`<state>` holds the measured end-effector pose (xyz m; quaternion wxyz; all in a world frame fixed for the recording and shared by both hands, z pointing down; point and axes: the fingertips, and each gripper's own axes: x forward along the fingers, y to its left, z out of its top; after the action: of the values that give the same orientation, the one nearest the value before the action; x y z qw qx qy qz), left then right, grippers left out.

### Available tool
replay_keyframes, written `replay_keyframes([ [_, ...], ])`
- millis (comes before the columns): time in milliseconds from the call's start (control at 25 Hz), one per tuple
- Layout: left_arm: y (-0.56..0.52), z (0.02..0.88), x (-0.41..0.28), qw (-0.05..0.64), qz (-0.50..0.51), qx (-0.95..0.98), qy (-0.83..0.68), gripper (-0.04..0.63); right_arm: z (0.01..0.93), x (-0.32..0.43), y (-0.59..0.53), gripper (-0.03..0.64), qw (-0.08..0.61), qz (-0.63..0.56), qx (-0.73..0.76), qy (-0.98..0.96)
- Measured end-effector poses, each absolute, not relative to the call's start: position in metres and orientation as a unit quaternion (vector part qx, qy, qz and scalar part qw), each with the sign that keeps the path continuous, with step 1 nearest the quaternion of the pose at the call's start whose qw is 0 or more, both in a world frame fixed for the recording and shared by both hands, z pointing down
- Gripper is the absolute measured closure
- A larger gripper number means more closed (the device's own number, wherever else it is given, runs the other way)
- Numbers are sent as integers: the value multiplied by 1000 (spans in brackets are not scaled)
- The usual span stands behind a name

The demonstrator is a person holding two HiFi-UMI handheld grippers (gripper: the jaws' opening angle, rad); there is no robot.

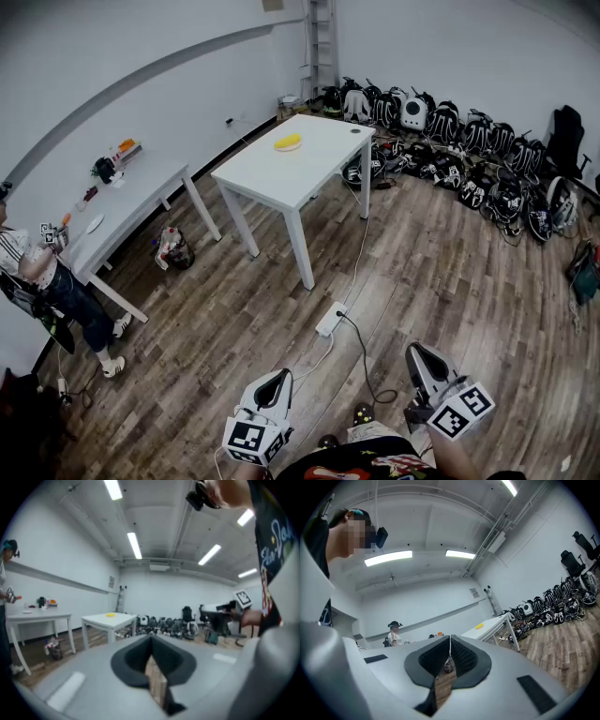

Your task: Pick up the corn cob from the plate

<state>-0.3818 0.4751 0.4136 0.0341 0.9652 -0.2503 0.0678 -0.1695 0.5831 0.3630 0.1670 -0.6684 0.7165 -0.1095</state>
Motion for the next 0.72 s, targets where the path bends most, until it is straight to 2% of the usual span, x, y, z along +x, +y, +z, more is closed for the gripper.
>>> replay_keyframes([
  [120,481,402,-348,56,42,968,-242,597,359,-134,602,600,178,-113,-673,709],
  [360,472,397,-301,53,72,968,-234,597,355,-87,608,600,201,-96,-685,694],
  [600,461,393,-280,43,72,965,-250,597,399,-69,598,600,175,-133,-679,700],
  [720,452,398,-277,38,87,960,-264,597,407,-59,587,600,184,-147,-669,705],
])
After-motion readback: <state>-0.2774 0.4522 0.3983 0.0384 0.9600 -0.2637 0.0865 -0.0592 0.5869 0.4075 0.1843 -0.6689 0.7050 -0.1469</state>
